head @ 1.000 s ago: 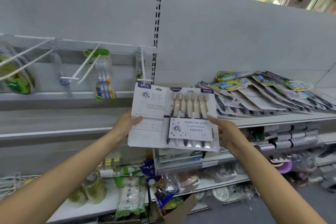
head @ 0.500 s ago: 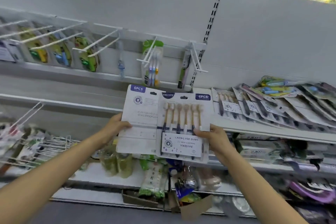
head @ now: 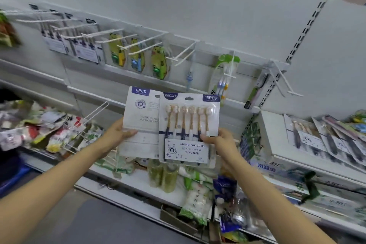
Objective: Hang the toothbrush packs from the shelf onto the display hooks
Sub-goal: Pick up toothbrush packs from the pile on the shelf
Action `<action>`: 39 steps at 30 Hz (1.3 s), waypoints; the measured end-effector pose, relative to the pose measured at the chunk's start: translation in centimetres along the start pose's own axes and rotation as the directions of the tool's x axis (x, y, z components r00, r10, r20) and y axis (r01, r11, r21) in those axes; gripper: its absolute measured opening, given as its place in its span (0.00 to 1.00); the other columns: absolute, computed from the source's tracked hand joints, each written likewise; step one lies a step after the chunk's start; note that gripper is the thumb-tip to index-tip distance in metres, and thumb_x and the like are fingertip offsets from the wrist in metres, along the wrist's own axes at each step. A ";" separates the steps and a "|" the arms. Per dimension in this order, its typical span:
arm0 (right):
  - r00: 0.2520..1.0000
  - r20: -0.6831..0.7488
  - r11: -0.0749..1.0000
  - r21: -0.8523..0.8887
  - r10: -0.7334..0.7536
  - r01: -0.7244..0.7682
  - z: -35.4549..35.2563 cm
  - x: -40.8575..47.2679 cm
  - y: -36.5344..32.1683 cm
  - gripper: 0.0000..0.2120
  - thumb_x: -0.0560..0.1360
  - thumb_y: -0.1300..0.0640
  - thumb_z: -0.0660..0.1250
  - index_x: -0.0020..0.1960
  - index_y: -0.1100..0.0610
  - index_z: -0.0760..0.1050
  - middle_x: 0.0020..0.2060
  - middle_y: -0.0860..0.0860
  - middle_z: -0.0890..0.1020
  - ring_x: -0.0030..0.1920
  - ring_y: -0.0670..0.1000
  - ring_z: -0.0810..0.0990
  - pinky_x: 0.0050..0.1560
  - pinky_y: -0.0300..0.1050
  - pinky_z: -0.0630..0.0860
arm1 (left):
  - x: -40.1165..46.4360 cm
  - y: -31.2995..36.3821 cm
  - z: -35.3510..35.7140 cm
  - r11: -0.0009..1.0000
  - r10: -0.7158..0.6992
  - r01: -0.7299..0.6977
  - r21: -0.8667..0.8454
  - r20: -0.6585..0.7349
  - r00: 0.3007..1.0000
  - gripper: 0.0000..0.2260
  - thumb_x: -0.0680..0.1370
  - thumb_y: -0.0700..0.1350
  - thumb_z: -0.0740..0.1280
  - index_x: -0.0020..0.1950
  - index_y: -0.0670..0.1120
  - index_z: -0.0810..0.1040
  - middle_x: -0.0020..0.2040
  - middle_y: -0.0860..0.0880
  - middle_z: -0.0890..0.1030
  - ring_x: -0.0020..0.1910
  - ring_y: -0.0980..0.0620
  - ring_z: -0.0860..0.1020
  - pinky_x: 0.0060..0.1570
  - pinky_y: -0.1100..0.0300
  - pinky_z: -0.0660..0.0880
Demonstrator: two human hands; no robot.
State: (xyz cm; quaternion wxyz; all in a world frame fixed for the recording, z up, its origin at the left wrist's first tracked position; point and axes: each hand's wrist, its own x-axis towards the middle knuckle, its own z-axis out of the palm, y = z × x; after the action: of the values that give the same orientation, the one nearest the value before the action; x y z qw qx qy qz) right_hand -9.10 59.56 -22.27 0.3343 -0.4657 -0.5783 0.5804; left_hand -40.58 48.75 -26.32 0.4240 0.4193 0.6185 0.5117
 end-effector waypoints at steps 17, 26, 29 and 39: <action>0.989 0.023 0.985 0.097 -0.143 0.140 27.8 3.7 -3.6 0.08 0.74 0.70 0.69 0.50 0.60 0.80 0.45 0.55 0.87 0.46 0.54 0.87 0.46 0.48 0.83 | 4.0 -1.7 -27.0 0.999 0.000 -0.005 -0.048 -0.103 0.995 0.14 0.77 0.31 0.67 0.61 0.41 0.77 0.53 0.44 0.84 0.41 0.58 0.85 0.39 0.66 0.80; 0.985 0.066 0.982 0.108 -0.160 0.153 37.1 8.6 -5.6 0.09 0.74 0.68 0.71 0.53 0.62 0.80 0.45 0.55 0.87 0.45 0.53 0.86 0.40 0.40 0.81 | 7.6 -3.3 -35.2 0.996 0.010 -0.017 -0.089 -0.071 0.997 0.24 0.67 0.45 0.79 0.61 0.45 0.78 0.55 0.45 0.85 0.55 0.42 0.83 0.55 0.46 0.79; 0.979 0.121 0.983 0.105 -0.166 0.153 39.2 10.6 -6.0 0.08 0.75 0.66 0.71 0.53 0.61 0.80 0.45 0.53 0.87 0.45 0.52 0.87 0.42 0.42 0.81 | 8.6 -3.8 -37.0 0.994 0.016 -0.026 -0.103 -0.100 0.995 0.28 0.63 0.48 0.80 0.61 0.46 0.77 0.53 0.47 0.86 0.53 0.45 0.84 0.48 0.55 0.81; 0.961 0.201 0.977 0.135 -0.188 0.163 47.7 15.6 -7.2 0.11 0.75 0.66 0.71 0.56 0.61 0.79 0.47 0.55 0.87 0.47 0.54 0.86 0.41 0.43 0.82 | 11.6 -6.3 -43.4 1.000 -0.022 0.023 0.001 -0.180 0.983 0.15 0.76 0.33 0.69 0.61 0.43 0.78 0.54 0.44 0.85 0.48 0.52 0.85 0.44 0.59 0.81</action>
State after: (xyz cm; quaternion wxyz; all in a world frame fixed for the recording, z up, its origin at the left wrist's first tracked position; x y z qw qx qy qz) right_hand -59.74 57.59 -22.49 0.3475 -0.3275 -0.6148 0.6277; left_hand -85.85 47.02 -28.57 0.3716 0.3650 0.6598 0.5417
